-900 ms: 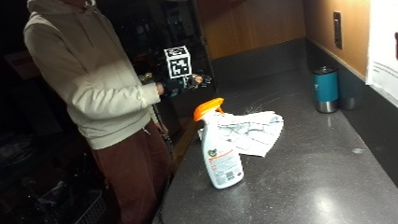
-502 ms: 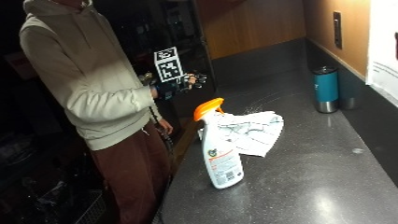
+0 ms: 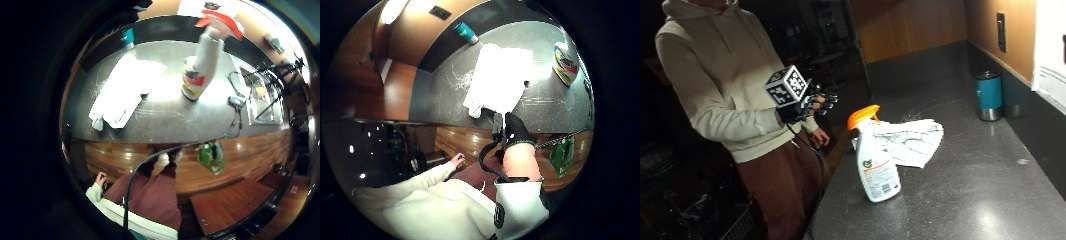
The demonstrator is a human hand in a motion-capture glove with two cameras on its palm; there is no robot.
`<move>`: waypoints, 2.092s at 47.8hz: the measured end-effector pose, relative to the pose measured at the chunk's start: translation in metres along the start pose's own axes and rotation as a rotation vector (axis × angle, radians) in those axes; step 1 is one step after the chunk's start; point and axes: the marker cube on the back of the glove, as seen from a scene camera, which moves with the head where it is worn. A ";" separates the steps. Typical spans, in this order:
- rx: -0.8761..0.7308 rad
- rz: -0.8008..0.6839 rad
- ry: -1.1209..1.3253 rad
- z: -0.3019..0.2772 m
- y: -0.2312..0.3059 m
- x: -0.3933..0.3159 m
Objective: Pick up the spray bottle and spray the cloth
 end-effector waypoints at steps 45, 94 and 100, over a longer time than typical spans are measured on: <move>0.441 0.400 -0.369 -0.020 0.096 0.186; 0.388 0.497 -0.532 -0.032 0.044 0.333; 0.348 0.498 -0.509 -0.028 0.031 0.328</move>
